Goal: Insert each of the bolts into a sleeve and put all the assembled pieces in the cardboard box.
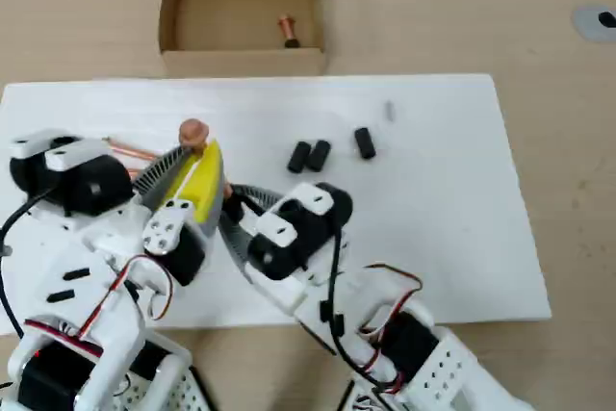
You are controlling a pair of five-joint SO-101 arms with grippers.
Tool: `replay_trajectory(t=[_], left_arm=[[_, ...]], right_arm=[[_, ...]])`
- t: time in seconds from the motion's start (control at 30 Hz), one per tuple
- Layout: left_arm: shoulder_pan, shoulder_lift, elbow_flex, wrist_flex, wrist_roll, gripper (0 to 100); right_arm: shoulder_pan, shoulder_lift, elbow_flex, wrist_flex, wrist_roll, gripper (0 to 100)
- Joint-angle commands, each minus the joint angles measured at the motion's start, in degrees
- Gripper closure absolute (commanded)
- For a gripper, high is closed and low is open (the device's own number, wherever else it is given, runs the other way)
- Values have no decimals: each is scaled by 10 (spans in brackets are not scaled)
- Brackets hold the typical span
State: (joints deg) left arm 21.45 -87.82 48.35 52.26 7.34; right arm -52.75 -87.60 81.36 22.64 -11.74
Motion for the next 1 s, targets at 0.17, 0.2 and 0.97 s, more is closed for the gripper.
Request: replay_trajectory(t=[0.17, 0.2, 0.97], left_arm=[[5, -4, -17, 4, -20, 994], [5, -4, -17, 4, -25, 994], [-43, -3, 4, -20, -4, 993]], right_arm=[[-6, -16, -25, -18, 4, 989], [-6, -16, -29, -17, 4, 989], [-7, -16, -45, -15, 3, 989]])
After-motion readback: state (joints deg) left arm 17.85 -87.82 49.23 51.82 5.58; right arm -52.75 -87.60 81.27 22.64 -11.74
